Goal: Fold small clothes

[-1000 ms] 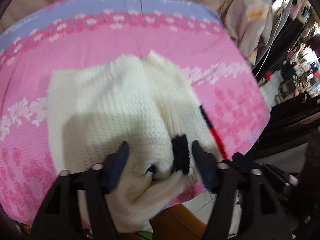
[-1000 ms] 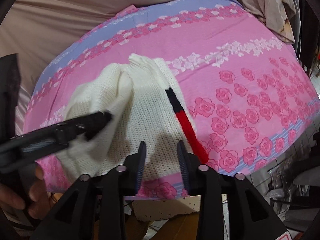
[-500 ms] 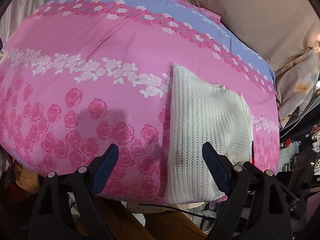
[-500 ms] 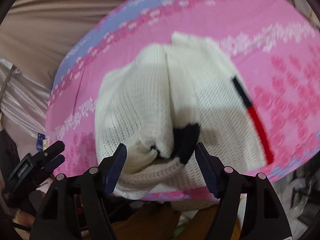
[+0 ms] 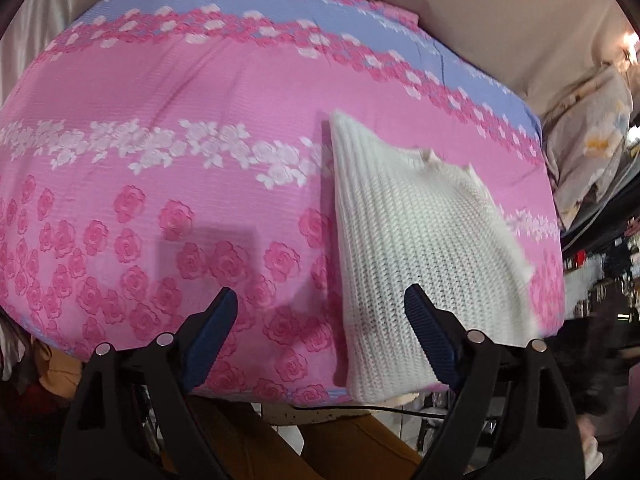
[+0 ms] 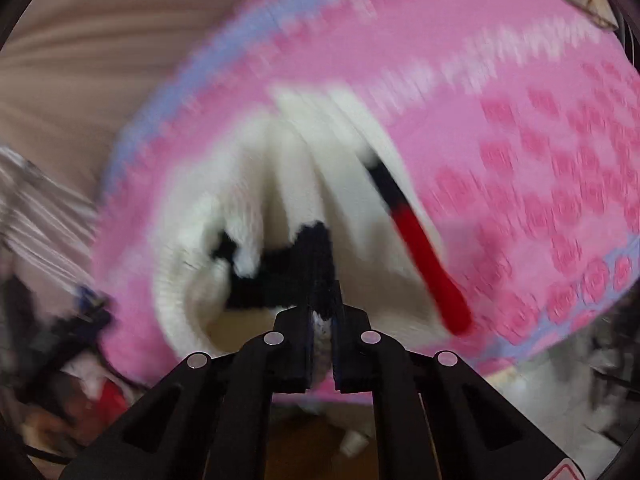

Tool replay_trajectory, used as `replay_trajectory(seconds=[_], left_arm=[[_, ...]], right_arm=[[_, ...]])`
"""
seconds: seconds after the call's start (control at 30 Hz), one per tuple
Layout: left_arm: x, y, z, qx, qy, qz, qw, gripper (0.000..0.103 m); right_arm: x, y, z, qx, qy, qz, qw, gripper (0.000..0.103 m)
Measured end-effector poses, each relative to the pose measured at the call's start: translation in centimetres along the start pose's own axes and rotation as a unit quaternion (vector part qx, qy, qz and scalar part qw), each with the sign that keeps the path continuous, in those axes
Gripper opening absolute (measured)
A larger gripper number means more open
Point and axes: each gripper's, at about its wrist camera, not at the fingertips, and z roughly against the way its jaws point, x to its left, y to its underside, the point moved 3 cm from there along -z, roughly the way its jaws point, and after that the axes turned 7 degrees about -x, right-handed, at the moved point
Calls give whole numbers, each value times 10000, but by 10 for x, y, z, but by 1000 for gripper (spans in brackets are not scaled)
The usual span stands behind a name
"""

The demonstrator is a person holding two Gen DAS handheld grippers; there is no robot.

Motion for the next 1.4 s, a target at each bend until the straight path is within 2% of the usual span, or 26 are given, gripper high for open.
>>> replay_trajectory(seconds=[0.03,0.07,0.17,0.2,0.23,0.27,0.3,0.4,0.47,0.5,0.53,0.57,0.63,0.67,0.73,0.8,0.83,0.87,0.93,0.97,1.07,1.1,1.2,1.27,1.37,1.4], left_arm=[[-8,2,-4,94,4,-127,9999,83],[-13,3,-6,118,-14,-234,9997,83],[-27,3,-6,46,-36,-515,9987,83],[-29,4,-7,49,-43,-540,9985,83],[-32,6,-10,126,-21,-560,9983,83],[-34,7,-13,184,-13,-593,9981,83],[-36,9,-15,236,-25,-646,9976,83],[-42,9,-15,214,-35,-738,9970,83],[-41,5,-11,95,-55,-728,9973,83],[-40,4,-9,50,-77,-704,9975,83],[-37,2,-7,5,-105,-654,9978,83],[-35,0,-5,-27,-127,-606,9981,83],[-28,-2,-1,-93,-166,-512,9985,83],[-23,-4,0,-124,-192,-438,9988,83],[-18,-5,0,-115,-217,-366,9990,83],[-15,-4,-2,-46,-225,-332,9992,83],[-15,-4,-4,-6,-223,-329,9992,83],[-16,-3,-7,52,-214,-330,9992,83],[-21,-2,-12,136,-191,-365,9991,83],[-24,-2,-12,128,-205,-405,9989,83],[-31,-4,-8,3,-207,-544,9983,84],[-32,-3,-9,12,-198,-558,9982,84],[-37,3,-20,248,-200,-616,9976,84],[-41,4,-22,283,-196,-693,9970,84],[-48,2,-18,177,-156,-824,9963,84],[-50,2,-18,174,-147,-849,9961,84]], right_arm=[[-7,7,-9,194,199,-12,9996,7],[-6,11,-5,118,172,-52,9998,8],[11,3,36,-712,134,-56,9974,16],[18,-1,47,-889,136,26,9959,25],[29,-7,59,-1092,88,186,9938,39],[36,-10,64,-1189,25,303,9924,47],[45,-15,66,-1238,-70,438,9913,59],[68,-22,43,-975,-222,859,9913,68],[72,-19,13,-689,-67,901,9935,68],[62,-18,1,-547,-37,831,9950,64],[60,-16,-7,-424,-83,732,9964,34],[64,-16,-10,-347,-220,658,9970,22],[73,-22,19,-864,-453,685,9929,20],[77,-29,46,-1274,-585,744,9873,19],[75,-38,81,-1701,-661,737,9804,18],[62,-42,94,-1997,-330,824,9758,19],[50,-41,84,-1883,-69,917,9778,19],[29,-36,56,-1390,196,953,9855,19],[-2,-21,5,-471,349,644,9962,21],[-12,-14,-5,-284,227,358,9987,22],[-9,-13,17,-660,-117,-8,9978,33],[-8,-13,23,-717,-150,-46,9973,40],[-10,-6,25,-528,-180,-25,9984,50],[-13,9,15,-156,-213,-50,9996,51],[-16,26,-5,179,-652,-493,9965,52],[-18,27,-9,198,-706,-608,9955,43]])
